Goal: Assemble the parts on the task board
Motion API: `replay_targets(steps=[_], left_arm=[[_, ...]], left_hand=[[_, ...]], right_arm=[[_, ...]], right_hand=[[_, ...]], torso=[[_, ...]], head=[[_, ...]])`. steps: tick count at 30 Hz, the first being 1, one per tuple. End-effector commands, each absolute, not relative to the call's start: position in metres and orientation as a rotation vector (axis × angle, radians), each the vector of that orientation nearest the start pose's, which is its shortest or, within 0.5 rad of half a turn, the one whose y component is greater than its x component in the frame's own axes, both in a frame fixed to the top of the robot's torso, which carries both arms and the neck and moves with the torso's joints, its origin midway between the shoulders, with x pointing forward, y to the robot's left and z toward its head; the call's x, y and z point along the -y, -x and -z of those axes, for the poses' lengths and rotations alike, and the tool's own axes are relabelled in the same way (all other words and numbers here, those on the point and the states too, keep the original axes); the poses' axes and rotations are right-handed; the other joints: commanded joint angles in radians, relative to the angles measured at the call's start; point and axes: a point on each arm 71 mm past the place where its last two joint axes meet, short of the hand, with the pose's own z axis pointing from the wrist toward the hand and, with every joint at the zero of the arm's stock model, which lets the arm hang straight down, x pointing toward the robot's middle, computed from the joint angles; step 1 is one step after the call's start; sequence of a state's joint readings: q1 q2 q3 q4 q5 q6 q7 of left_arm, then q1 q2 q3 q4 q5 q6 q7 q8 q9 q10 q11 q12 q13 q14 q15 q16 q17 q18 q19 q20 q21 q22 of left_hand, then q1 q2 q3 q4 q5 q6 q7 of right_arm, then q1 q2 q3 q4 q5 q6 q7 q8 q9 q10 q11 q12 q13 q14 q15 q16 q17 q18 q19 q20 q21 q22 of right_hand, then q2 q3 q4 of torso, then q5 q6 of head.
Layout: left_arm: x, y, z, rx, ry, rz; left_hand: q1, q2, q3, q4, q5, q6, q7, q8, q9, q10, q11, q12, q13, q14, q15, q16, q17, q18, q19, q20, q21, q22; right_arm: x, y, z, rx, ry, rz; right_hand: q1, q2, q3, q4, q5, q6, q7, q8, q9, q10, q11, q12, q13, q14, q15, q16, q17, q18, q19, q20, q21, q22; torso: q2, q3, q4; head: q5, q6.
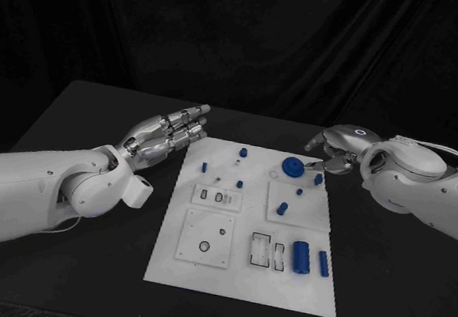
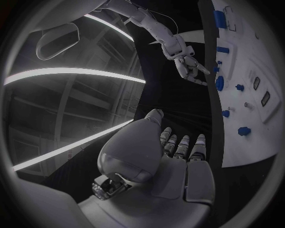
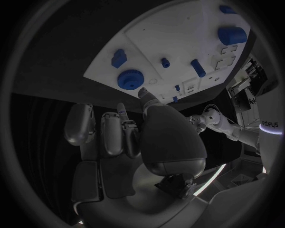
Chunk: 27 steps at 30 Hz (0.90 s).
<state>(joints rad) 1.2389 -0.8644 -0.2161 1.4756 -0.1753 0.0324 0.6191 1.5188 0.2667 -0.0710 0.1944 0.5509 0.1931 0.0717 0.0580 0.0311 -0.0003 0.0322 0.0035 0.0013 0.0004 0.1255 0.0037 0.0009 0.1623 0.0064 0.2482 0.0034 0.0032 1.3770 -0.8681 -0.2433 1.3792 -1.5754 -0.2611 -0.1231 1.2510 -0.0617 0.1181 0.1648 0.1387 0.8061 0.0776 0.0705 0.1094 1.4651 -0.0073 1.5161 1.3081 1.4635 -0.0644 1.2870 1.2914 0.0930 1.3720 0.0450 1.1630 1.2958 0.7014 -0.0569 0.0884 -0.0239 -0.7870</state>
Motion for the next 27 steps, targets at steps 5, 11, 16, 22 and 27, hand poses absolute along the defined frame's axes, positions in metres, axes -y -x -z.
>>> replay_targets(steps=[5, 11, 16, 22, 27], left_arm=[[-0.214, -0.466, 0.208, -1.570, 0.751, 1.847], [-0.214, -0.466, 0.208, -1.574, 0.752, 1.848], [-0.213, -0.467, 0.209, -1.576, 0.753, 1.848], [-0.214, -0.467, 0.211, -1.580, 0.756, 1.847], [-0.214, -0.467, 0.212, -1.583, 0.758, 1.846]], left_hand=[[-0.001, 0.009, 0.008, -0.001, 0.007, 0.005, 0.000, 0.005, 0.001, 0.000, 0.007, -0.004, -0.001, 0.000, 0.009, -0.004, -0.001, 0.017, -0.001, 0.010, 0.001, 0.001], [0.000, 0.009, 0.011, -0.002, 0.007, 0.005, 0.001, 0.006, 0.001, 0.000, 0.009, -0.004, -0.001, 0.000, 0.011, -0.004, -0.001, 0.017, -0.001, 0.011, 0.001, 0.000], [0.000, 0.009, 0.012, -0.002, 0.007, 0.005, 0.002, 0.006, 0.001, 0.000, 0.010, -0.004, -0.001, 0.000, 0.010, -0.004, -0.001, 0.017, -0.001, 0.011, 0.001, 0.000], [0.000, 0.010, 0.013, -0.002, 0.006, 0.006, 0.003, 0.006, 0.001, 0.000, 0.011, -0.004, -0.001, 0.000, 0.010, -0.004, -0.001, 0.017, -0.002, 0.011, 0.000, 0.000], [0.000, 0.010, 0.015, -0.003, 0.006, 0.005, 0.004, 0.006, 0.001, 0.000, 0.012, -0.004, -0.001, 0.000, 0.009, -0.004, -0.001, 0.017, -0.002, 0.011, 0.000, 0.000]], right_arm=[[0.265, -0.519, 0.185, -1.722, 0.298, -0.277], [0.262, -0.522, 0.190, -1.728, 0.303, -0.277], [0.260, -0.524, 0.194, -1.733, 0.310, -0.281], [0.255, -0.525, 0.198, -1.735, 0.322, -0.293], [0.251, -0.527, 0.201, -1.741, 0.332, -0.299]], right_hand=[[0.010, 0.014, -0.001, -0.016, -0.002, -0.004, -0.003, -0.003, -0.004, 0.053, -0.007, -0.017, 0.163, 0.035, -0.003, -0.086, -0.067, 0.004, 0.002, 0.000, -0.025, -0.009], [0.017, 0.016, 0.001, -0.026, 0.002, 0.006, -0.002, 0.000, -0.001, 0.058, -0.008, -0.012, 0.170, 0.039, -0.004, -0.092, -0.074, 0.003, 0.008, -0.001, -0.025, -0.007], [0.017, 0.018, 0.000, -0.031, 0.012, 0.019, -0.002, 0.003, 0.003, 0.076, -0.010, 0.011, 0.203, 0.057, -0.008, -0.042, -0.032, -0.006, 0.034, -0.004, 0.022, 0.025], [0.009, 0.020, -0.003, -0.032, 0.020, 0.028, -0.003, 0.003, 0.008, 0.090, -0.013, 0.032, 0.231, 0.067, -0.013, -0.006, -0.004, -0.018, 0.062, -0.009, 0.080, 0.066], [0.002, 0.024, -0.004, -0.029, 0.027, 0.034, -0.004, 0.003, 0.010, 0.095, -0.014, 0.038, 0.240, 0.070, -0.015, 0.009, 0.008, -0.022, 0.070, -0.011, 0.096, 0.079]], torso=[[0.001, 0.0002, -0.0002], [0.000, -0.0011, 0.0017], [-0.001, -0.0016, 0.0017], [-0.001, -0.0015, 0.0019], [0.000, -0.0011, 0.0027]], head=[[0.000, 0.001], [0.002, -0.003], [0.001, -0.004], [0.001, -0.007], [-0.002, -0.006]])
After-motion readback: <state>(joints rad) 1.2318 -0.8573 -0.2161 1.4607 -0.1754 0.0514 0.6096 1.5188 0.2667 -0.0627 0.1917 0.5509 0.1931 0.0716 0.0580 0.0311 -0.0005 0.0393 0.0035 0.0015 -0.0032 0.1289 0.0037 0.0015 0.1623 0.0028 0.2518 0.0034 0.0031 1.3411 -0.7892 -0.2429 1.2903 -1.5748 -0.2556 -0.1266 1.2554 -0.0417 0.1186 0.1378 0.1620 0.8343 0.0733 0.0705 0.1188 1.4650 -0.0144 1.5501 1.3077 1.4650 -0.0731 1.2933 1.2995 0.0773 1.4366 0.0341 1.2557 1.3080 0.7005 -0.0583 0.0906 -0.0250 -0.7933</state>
